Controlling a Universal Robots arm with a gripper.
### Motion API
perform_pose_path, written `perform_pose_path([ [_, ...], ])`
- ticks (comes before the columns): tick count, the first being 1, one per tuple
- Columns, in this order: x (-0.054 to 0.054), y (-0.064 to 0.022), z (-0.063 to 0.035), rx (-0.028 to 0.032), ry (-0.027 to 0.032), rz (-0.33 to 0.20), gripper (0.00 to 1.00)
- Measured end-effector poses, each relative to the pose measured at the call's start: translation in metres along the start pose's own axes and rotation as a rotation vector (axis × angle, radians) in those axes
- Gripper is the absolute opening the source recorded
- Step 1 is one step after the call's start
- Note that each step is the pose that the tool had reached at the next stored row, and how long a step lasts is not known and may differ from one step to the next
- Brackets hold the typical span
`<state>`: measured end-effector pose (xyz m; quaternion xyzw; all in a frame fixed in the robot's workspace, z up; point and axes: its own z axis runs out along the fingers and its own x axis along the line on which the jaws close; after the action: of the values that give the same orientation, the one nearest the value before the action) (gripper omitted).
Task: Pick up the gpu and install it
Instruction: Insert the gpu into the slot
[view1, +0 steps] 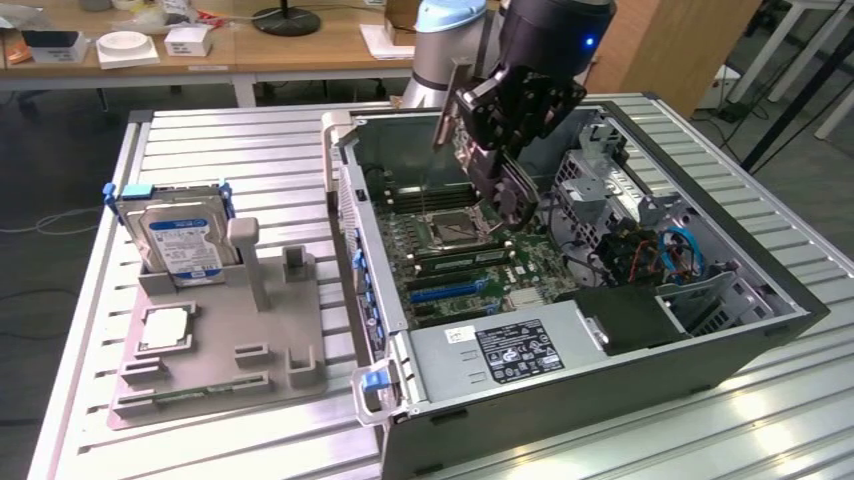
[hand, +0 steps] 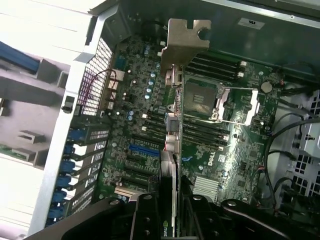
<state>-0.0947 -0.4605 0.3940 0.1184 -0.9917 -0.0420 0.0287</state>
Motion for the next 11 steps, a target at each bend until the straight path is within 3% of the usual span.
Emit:
perform_pose_path([
  [11, -0.0041, -0.0010, -0.0003, 0.0057, 0.0109, -0.120, 0.26],
])
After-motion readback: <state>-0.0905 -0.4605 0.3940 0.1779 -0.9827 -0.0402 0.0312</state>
